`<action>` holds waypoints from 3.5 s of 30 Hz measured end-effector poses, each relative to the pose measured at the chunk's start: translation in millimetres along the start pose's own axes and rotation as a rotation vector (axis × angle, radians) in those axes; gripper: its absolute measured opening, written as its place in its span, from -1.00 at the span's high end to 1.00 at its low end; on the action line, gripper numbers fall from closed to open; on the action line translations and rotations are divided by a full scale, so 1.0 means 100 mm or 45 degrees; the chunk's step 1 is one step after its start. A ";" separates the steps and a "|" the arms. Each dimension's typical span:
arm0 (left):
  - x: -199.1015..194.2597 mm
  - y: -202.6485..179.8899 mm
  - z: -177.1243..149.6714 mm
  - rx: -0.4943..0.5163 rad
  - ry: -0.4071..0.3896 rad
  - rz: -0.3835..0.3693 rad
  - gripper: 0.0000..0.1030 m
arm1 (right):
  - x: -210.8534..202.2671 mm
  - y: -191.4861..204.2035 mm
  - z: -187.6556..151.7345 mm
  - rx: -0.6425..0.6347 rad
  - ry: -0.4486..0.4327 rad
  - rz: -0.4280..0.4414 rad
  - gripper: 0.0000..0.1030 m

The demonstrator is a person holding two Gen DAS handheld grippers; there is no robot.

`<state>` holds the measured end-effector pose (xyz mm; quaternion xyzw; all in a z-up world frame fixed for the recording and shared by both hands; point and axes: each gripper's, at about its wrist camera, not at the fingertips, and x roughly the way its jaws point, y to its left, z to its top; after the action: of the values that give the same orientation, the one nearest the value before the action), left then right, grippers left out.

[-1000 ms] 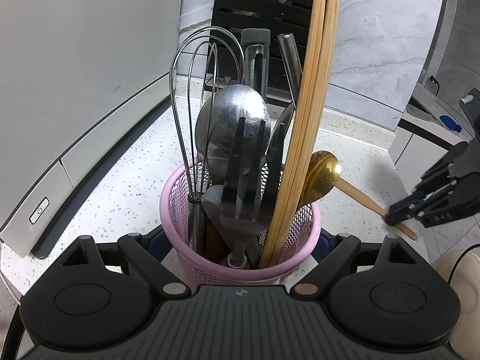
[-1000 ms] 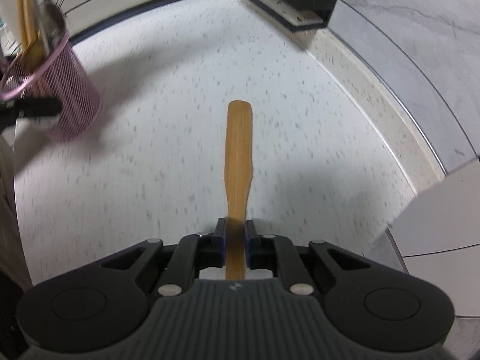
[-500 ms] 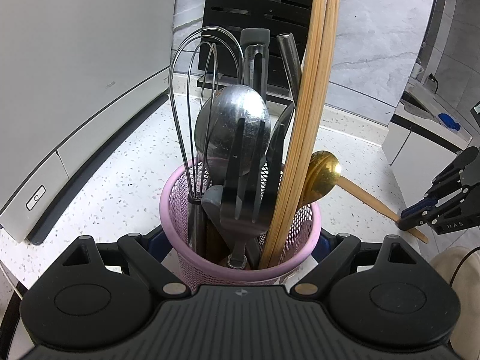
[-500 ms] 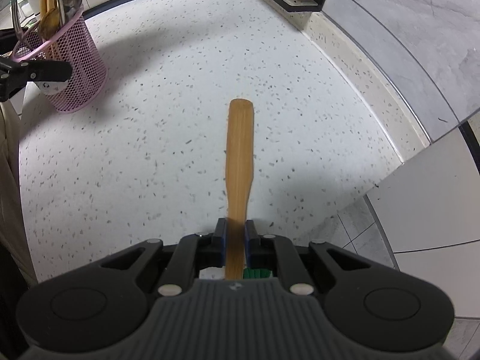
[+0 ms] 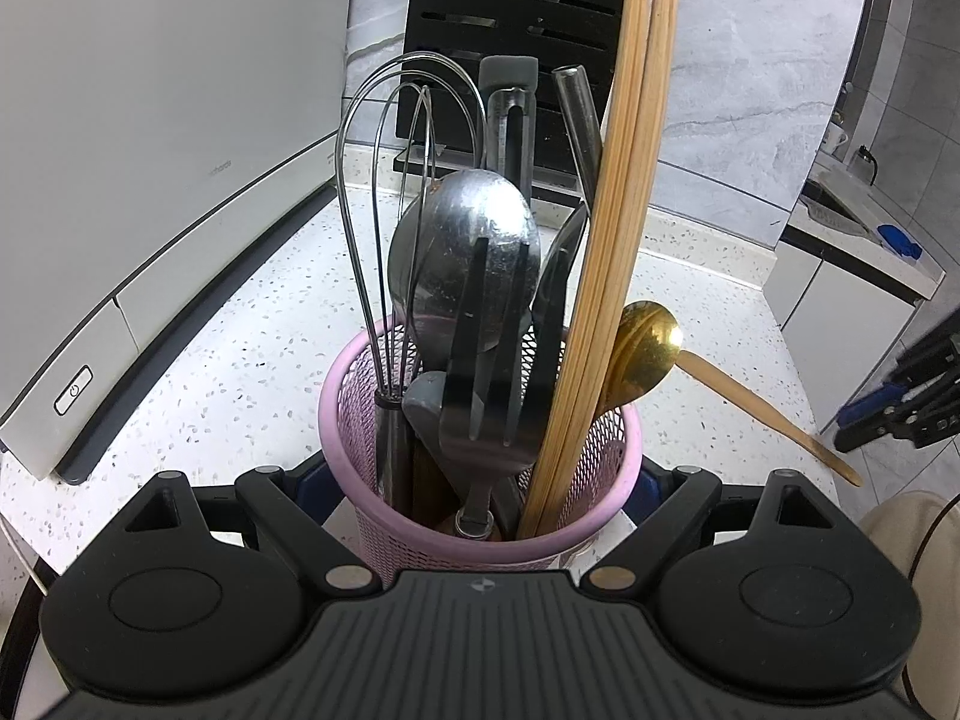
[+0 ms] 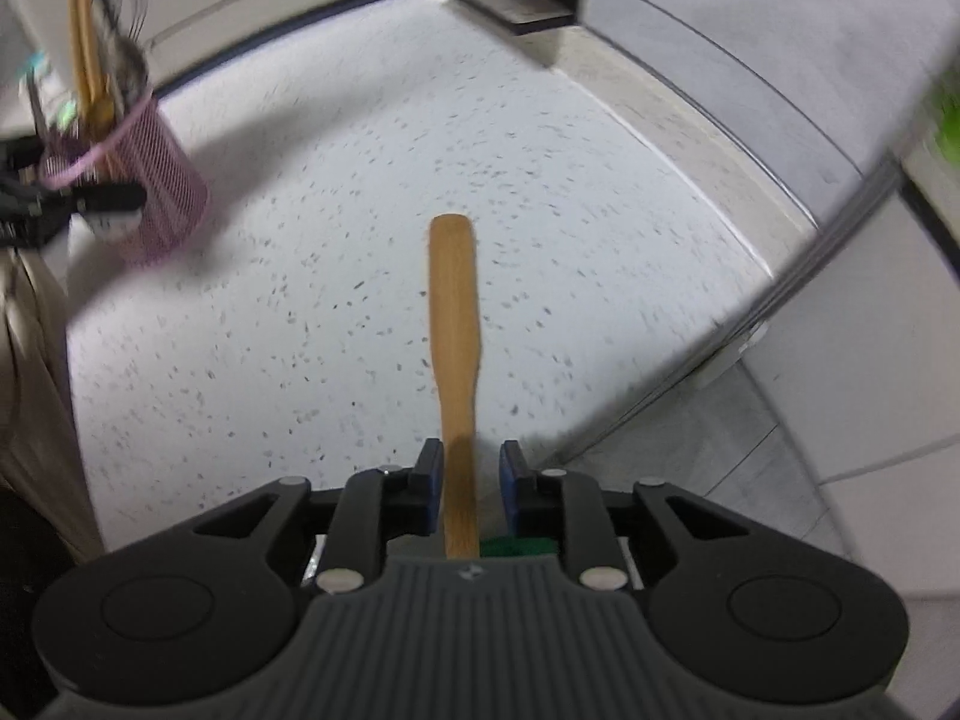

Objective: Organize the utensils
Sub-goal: 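Lift the wooden spatula with the right gripper and carry it over the cup, then lower the wooden spatula into the pink cup and open the right gripper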

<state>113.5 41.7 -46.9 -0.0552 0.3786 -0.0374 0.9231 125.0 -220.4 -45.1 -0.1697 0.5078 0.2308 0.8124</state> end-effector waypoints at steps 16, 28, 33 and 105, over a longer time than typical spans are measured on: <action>0.00 -0.02 0.01 -0.003 0.008 0.013 -1.00 | 0.17 -0.79 -0.89 0.832 -0.190 0.530 0.50; 0.00 -0.04 0.02 0.010 0.014 0.024 -1.00 | 0.32 -0.91 -1.09 0.969 -0.269 0.679 0.85; 0.00 -0.04 0.01 0.013 0.013 0.020 -1.00 | 0.15 -0.82 -0.98 0.864 -0.326 0.647 0.97; 0.02 0.04 -0.01 0.054 -0.021 -0.057 -1.00 | -1.45 1.52 1.06 -0.312 -0.664 0.312 1.00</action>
<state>114.6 45.2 -49.5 -0.0443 0.3687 -0.0655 0.9262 66.0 -68.6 124.3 -0.1391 0.2674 0.4224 0.8548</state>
